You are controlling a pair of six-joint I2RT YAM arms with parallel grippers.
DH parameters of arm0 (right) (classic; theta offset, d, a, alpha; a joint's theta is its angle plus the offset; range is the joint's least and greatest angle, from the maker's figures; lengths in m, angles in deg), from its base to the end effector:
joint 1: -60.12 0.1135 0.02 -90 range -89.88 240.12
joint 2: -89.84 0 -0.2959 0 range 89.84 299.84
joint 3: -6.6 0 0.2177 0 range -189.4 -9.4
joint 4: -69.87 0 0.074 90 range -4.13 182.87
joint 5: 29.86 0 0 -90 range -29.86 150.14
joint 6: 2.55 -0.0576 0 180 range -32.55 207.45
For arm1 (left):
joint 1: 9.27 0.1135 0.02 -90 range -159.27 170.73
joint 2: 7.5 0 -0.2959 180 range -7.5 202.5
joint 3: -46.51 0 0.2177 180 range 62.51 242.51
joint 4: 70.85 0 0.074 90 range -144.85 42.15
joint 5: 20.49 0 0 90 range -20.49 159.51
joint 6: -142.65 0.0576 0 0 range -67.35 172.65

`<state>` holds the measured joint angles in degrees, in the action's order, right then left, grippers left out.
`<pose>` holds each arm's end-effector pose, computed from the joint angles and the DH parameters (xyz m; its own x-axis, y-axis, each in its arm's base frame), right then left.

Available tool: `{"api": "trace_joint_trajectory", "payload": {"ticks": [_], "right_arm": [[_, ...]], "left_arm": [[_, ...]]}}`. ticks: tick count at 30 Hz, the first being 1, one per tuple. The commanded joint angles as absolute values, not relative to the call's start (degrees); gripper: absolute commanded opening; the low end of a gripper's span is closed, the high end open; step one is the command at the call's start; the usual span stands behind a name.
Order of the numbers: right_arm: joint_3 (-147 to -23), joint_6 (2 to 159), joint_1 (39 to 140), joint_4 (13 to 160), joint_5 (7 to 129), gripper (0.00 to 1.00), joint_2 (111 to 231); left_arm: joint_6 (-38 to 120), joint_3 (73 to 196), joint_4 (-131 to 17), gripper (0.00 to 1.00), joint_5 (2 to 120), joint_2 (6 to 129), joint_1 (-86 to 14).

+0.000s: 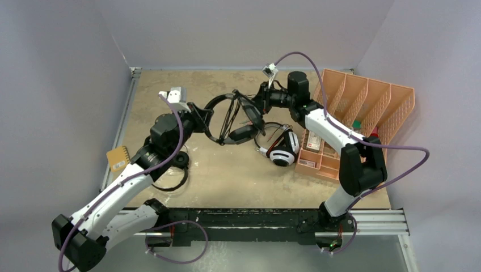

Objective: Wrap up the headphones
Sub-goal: Wrap the headphones cable around the headphones.

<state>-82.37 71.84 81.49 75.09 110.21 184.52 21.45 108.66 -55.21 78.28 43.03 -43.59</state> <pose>0.3282 0.1759 0.3657 -0.4217 0.0205 -0.9065 -0.8530 0.3300 0.4042 0.1501 -0.0918 0.3766 -0.2731 -0.4335 -0.8588 0.3392 0.7920 -0.5076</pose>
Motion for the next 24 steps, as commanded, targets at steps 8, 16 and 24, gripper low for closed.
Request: {"api": "trace_joint_trajectory", "payload": {"ticks": [8,16,24], "right_arm": [[-67.51,36.46,81.61,32.42,98.97,0.04,185.45],[-67.69,31.69,82.21,18.94,95.18,0.12,190.38],[-68.73,29.49,83.96,14.88,92.42,0.00,193.05]], "left_arm": [[11.85,128.59,-63.13,0.00,94.65,53.36,-43.98],[12.04,130.90,-62.04,0.00,94.86,53.78,-43.98],[12.46,133.52,-62.14,0.00,97.19,54.84,-43.98]]}}
